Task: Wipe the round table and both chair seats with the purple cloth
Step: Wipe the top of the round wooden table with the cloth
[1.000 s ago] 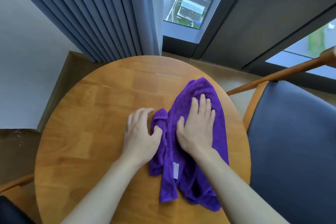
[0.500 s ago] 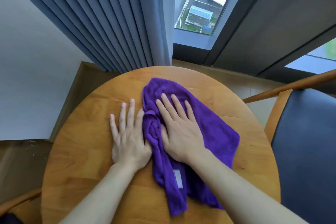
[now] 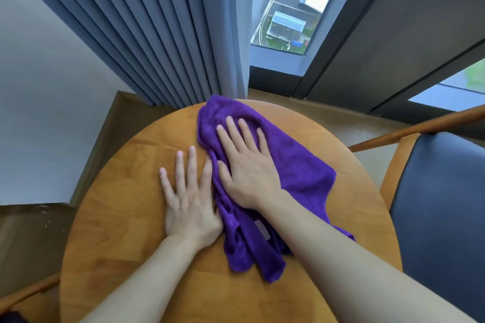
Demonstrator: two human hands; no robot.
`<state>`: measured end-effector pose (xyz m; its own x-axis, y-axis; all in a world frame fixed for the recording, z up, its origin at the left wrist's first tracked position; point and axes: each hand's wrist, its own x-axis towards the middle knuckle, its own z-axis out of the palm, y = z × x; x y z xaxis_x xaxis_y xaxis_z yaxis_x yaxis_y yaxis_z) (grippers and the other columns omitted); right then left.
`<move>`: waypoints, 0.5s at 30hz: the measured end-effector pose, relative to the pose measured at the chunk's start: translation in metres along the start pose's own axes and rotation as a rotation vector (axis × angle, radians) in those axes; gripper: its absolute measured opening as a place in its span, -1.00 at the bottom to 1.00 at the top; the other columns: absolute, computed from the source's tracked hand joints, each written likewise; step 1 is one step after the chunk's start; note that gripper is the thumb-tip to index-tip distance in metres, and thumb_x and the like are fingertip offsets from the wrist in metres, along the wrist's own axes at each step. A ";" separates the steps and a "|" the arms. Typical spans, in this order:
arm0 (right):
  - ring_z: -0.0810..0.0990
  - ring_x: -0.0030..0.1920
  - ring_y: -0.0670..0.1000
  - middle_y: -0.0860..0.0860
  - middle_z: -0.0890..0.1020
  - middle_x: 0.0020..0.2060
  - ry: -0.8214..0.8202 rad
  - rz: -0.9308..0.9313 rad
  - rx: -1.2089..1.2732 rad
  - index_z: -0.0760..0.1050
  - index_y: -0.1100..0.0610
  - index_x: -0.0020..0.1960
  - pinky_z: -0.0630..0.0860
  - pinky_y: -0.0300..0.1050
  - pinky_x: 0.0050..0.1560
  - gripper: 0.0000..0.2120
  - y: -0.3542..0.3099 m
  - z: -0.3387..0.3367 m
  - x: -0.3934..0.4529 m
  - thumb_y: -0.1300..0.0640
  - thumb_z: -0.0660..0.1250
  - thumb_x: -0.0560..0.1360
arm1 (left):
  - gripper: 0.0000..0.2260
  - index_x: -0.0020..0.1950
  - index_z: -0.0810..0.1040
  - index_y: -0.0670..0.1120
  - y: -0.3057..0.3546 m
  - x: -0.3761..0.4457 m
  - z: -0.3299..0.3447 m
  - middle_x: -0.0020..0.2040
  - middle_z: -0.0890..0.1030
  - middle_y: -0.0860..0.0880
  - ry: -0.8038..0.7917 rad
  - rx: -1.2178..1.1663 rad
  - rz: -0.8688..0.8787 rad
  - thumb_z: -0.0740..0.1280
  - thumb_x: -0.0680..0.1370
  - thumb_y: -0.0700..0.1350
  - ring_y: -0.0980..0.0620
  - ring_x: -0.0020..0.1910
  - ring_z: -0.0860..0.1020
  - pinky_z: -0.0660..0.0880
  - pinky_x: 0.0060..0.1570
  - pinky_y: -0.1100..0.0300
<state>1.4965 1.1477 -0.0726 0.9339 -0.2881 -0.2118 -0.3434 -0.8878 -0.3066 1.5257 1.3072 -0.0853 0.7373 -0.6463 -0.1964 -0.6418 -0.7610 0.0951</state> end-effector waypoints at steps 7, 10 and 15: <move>-0.13 0.66 0.00 -0.03 -0.02 0.68 0.027 0.108 0.042 0.03 0.02 0.68 -0.09 0.16 0.63 -0.27 0.050 0.001 -0.080 -0.05 0.05 0.53 | -0.22 0.68 0.06 -0.02 0.002 0.002 0.001 0.69 -0.09 -0.13 0.035 -0.050 -0.028 0.10 0.52 0.28 -0.18 0.66 -0.14 -0.12 0.54 -0.38; -0.16 0.66 0.05 0.00 -0.06 0.68 0.065 0.249 0.049 -0.01 -0.03 0.68 -0.20 0.18 0.62 -0.29 0.053 -0.006 -0.040 -0.12 -0.01 0.56 | -0.21 0.68 0.03 -0.01 0.002 0.003 0.000 0.69 -0.12 -0.13 0.025 -0.044 -0.033 0.09 0.51 0.28 -0.18 0.66 -0.16 -0.13 0.54 -0.38; -0.19 0.66 0.07 -0.03 -0.12 0.68 -0.009 0.002 -0.017 -0.08 -0.10 0.68 -0.25 0.18 0.61 -0.35 0.023 -0.013 0.031 -0.27 -0.04 0.66 | -0.11 0.69 -0.02 -0.02 0.000 0.003 -0.002 0.68 -0.21 -0.14 -0.042 0.019 -0.032 0.08 0.40 0.29 -0.20 0.65 -0.23 -0.14 0.55 -0.37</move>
<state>1.5192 1.1135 -0.0743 0.9324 -0.2863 -0.2206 -0.3429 -0.8935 -0.2900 1.5283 1.3056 -0.0844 0.7485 -0.6182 -0.2398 -0.6220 -0.7799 0.0691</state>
